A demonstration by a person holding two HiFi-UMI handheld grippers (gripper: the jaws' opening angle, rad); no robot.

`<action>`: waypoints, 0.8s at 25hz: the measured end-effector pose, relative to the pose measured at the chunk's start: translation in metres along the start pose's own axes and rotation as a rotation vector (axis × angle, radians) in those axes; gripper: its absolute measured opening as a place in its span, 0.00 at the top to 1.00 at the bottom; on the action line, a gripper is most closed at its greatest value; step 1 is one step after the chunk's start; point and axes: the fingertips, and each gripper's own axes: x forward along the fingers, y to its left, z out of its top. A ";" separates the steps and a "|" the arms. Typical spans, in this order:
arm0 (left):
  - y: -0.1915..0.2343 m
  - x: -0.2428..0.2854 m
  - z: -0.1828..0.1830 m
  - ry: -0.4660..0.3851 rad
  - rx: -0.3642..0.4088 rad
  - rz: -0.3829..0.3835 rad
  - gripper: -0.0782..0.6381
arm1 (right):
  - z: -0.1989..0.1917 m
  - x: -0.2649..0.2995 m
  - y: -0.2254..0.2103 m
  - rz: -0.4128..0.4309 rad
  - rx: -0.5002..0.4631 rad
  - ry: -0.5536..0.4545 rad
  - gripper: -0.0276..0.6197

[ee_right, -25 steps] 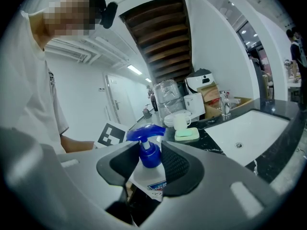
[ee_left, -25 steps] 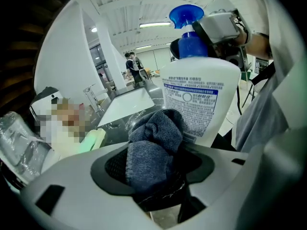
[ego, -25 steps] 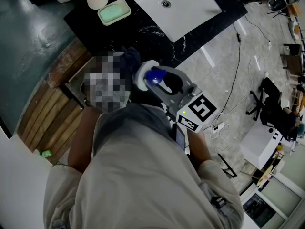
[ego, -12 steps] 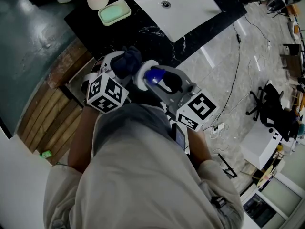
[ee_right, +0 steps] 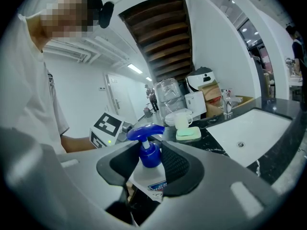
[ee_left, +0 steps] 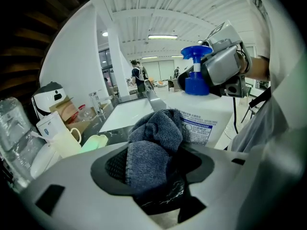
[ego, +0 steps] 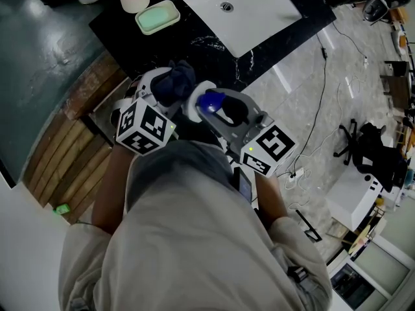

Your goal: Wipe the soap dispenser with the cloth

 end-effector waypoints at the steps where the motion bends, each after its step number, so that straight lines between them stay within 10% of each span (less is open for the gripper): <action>1: 0.000 -0.002 0.002 -0.005 0.000 0.002 0.54 | 0.000 0.000 0.000 0.000 0.000 0.000 0.74; 20: 0.004 -0.025 0.026 -0.080 -0.012 0.016 0.54 | 0.000 0.000 -0.001 -0.003 0.011 -0.007 0.74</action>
